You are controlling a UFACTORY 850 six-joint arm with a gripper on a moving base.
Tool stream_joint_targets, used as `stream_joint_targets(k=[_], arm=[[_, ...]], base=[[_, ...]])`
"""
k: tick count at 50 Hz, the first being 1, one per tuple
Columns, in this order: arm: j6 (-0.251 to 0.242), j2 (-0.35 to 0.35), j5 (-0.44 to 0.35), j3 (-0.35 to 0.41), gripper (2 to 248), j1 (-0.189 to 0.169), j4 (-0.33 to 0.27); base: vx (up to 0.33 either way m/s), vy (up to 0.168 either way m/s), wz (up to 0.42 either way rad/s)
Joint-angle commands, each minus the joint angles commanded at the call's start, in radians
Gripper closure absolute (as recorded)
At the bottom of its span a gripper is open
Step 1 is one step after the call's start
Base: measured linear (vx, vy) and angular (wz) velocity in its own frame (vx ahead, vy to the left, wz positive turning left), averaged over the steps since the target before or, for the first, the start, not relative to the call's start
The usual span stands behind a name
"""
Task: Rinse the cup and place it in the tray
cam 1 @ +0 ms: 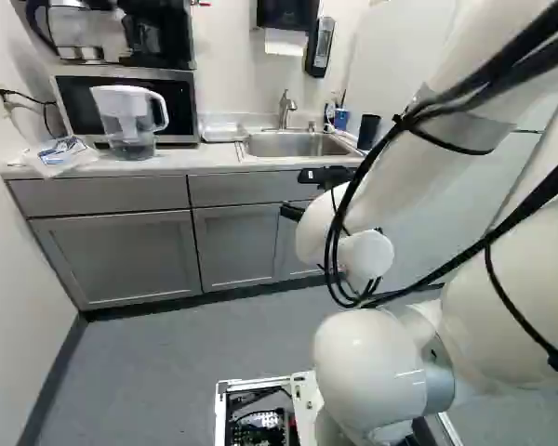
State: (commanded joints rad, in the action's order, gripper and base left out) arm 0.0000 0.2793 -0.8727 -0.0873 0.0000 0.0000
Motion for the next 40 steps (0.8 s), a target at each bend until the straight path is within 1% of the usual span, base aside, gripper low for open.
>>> stream_joint_targets(k=[31,40], arm=[[0.000,-0.001,0.000,-0.001,3,0.000,0.000],[0.000,-0.013,0.000,-0.026,3,0.000,0.000]], base=[[0.000,0.000,0.000],[0.000,0.000,0.000]])
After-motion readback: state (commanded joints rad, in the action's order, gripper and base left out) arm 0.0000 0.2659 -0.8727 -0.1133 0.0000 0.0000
